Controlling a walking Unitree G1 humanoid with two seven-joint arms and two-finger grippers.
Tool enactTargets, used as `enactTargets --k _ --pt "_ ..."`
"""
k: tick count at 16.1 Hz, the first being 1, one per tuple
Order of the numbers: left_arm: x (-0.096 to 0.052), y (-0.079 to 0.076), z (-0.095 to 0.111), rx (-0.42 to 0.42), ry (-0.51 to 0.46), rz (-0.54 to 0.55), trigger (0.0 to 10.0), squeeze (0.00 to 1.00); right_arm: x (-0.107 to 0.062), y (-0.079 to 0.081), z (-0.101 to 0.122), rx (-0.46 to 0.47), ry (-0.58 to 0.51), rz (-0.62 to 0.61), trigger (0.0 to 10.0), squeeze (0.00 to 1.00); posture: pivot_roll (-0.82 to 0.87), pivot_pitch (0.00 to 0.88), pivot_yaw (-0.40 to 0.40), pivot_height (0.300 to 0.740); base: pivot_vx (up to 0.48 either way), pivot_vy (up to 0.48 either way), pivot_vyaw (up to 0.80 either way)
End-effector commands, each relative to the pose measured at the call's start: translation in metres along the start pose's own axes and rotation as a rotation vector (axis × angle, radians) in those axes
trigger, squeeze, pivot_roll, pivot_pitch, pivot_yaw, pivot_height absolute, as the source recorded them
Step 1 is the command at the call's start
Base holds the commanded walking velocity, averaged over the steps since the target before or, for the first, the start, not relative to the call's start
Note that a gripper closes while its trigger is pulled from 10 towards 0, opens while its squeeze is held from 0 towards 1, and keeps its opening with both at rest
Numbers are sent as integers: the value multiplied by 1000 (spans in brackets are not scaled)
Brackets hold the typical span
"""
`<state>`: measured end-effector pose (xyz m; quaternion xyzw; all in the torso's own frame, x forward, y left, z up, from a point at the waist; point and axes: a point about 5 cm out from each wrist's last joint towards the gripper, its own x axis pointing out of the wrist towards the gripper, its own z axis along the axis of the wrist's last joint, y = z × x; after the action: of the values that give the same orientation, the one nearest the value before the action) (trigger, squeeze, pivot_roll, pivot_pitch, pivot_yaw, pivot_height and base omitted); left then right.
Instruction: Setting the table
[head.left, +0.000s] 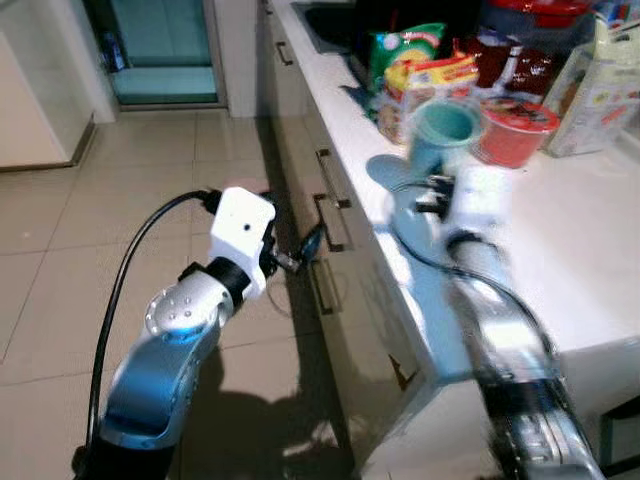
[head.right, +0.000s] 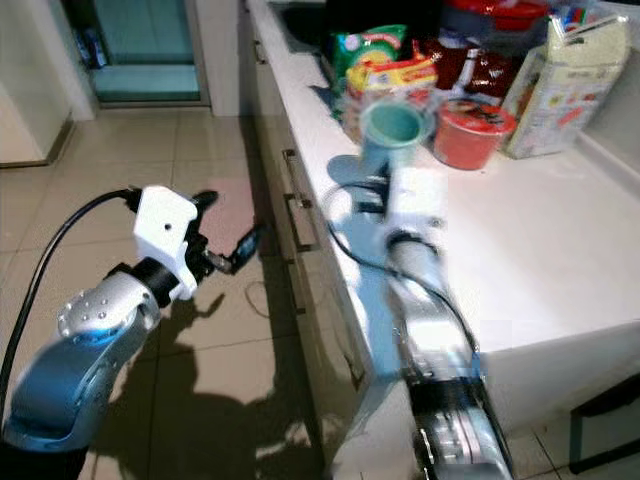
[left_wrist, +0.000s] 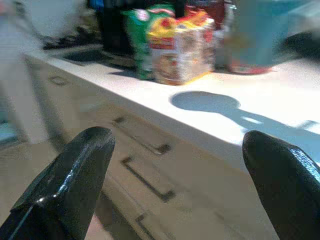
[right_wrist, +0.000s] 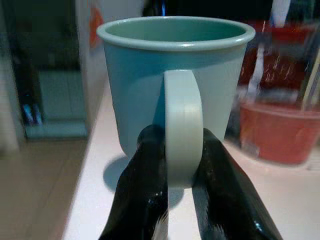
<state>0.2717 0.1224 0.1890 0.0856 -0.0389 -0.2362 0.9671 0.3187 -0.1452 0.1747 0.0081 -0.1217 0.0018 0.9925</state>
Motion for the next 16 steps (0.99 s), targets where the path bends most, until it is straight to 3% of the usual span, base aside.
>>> enactTargets --k 1,2,3,7,16 --pt "0 2 2 4 -18 37 10000 0 -7 -4 22 12 -78 20 0 0 -4 0 -37 740 0 0 0" --pt "0 2 2 -3 -21 44 10000 0 -11 -3 25 16 -99 31 0 0 -4 0 -34 740 0 0 0" --pt "0 1 3 -7 -26 47 10000 0 -23 -4 30 36 -137 47 10000 0 -5 0 -26 740 0 -394 0" --pt "-3 -1 4 -7 -36 51 10000 0 -41 -4 32 63 -116 82 10000 0 -6 0 -34 740 0 -448 0" --pt "-8 3 9 -4 -45 88 10000 0 -54 5 33 61 -83 220 10000 0 6 0 -45 740 0 -449 0"
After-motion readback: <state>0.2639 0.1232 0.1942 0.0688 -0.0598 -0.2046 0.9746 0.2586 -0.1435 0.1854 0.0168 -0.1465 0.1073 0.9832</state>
